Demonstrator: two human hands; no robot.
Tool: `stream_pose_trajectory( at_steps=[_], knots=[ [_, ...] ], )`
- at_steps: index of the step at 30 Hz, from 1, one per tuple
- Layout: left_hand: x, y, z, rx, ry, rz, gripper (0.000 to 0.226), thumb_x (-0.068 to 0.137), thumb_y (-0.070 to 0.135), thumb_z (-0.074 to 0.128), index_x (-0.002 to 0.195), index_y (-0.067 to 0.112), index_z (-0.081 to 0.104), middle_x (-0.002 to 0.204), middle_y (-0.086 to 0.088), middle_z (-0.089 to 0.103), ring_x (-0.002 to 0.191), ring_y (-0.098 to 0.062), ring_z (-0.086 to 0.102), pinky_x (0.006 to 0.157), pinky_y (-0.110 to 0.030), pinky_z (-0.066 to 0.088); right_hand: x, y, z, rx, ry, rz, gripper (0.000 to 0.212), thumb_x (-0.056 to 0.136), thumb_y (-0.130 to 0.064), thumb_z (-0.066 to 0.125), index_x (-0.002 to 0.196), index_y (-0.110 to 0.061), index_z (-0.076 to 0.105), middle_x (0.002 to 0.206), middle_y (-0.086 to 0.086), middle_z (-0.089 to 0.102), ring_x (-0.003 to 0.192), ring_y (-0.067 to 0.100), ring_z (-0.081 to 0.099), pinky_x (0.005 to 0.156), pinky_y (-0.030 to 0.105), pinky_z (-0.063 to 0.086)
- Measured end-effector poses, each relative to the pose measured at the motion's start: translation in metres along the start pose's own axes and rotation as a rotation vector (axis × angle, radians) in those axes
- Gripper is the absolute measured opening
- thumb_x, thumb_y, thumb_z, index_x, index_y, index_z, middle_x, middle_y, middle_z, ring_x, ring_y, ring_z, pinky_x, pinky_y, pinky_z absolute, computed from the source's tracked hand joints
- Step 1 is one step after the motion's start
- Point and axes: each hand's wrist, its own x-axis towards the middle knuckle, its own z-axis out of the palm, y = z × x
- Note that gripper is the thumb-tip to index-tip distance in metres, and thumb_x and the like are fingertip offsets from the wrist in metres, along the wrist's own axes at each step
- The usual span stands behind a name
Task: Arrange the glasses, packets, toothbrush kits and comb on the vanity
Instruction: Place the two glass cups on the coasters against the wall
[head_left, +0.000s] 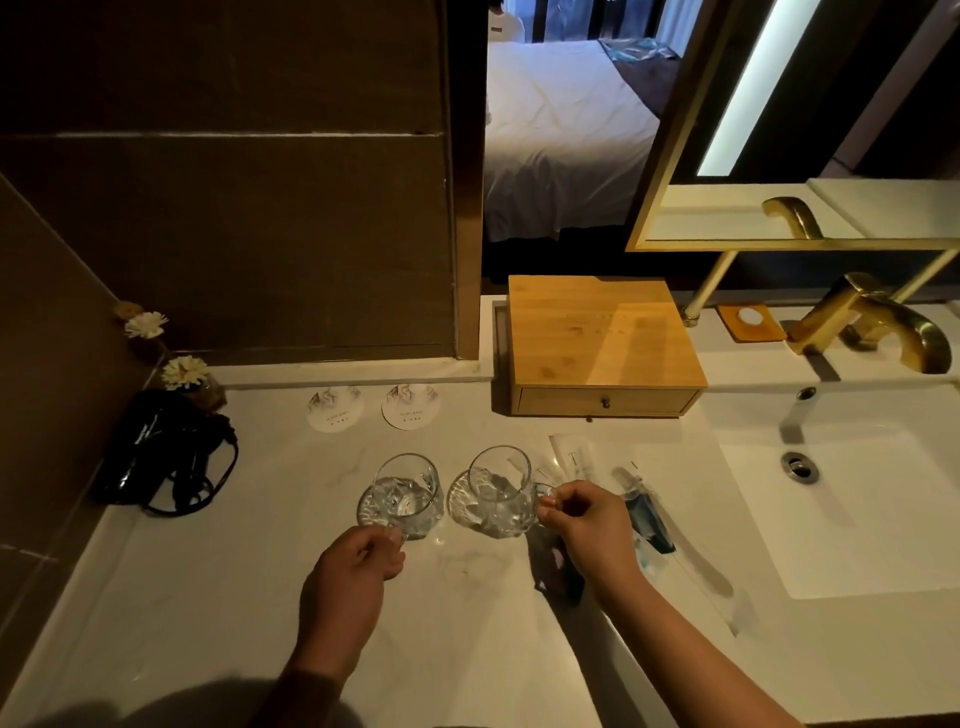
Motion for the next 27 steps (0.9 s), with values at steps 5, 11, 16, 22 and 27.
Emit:
stream_pose_trajectory(
  at_steps=[5,11,16,22,27],
  knots=[
    [-0.002,-0.005,-0.003,-0.015,0.001,0.003,0.031,0.07,0.058,0.065,0.083,0.031,0.076,0.074,0.004,0.079,0.073,-0.015,0.078,0.089,-0.057,0.059,-0.001,-0.004,-0.009,-0.278,-0.038,-0.131,0.017,0.08,-0.011,0.074,0.074,-0.026,0.069,0.072,-0.015,0.065,0.071,0.005,0.061,0.06,0.017,0.045],
    [-0.009,-0.007,-0.006,-0.008,-0.002,-0.007,0.031,0.07,0.059,0.064,0.082,0.033,0.076,0.076,0.005,0.079,0.074,-0.013,0.078,0.089,-0.055,0.059,-0.007,-0.015,-0.022,-0.488,-0.153,-0.254,0.011,0.085,-0.025,0.072,0.095,-0.018,0.071,0.089,-0.002,0.069,0.08,0.011,0.061,0.074,0.03,0.056],
    [-0.009,-0.01,-0.011,0.01,-0.002,-0.008,0.028,0.073,0.055,0.063,0.086,0.034,0.076,0.079,0.007,0.08,0.076,-0.013,0.078,0.088,-0.054,0.06,-0.011,-0.023,-0.029,-0.581,-0.201,-0.393,0.017,0.089,-0.03,0.069,0.101,-0.019,0.073,0.094,-0.001,0.07,0.084,0.011,0.061,0.078,0.03,0.055],
    [-0.005,-0.012,-0.018,0.01,0.004,-0.008,0.03,0.071,0.056,0.063,0.086,0.034,0.076,0.079,0.006,0.08,0.076,-0.014,0.078,0.088,-0.055,0.06,-0.003,-0.027,-0.027,-0.687,-0.224,-0.396,0.015,0.09,-0.028,0.067,0.1,-0.019,0.073,0.1,0.0,0.07,0.088,0.013,0.061,0.082,0.029,0.054],
    [-0.002,-0.007,-0.028,0.07,0.005,0.018,0.031,0.073,0.059,0.059,0.089,0.038,0.074,0.08,0.012,0.079,0.076,-0.007,0.077,0.086,-0.051,0.062,0.003,-0.035,-0.021,-0.638,-0.186,-0.397,0.017,0.089,-0.027,0.069,0.104,-0.019,0.074,0.097,0.0,0.07,0.083,0.011,0.061,0.08,0.028,0.055]
  ],
)
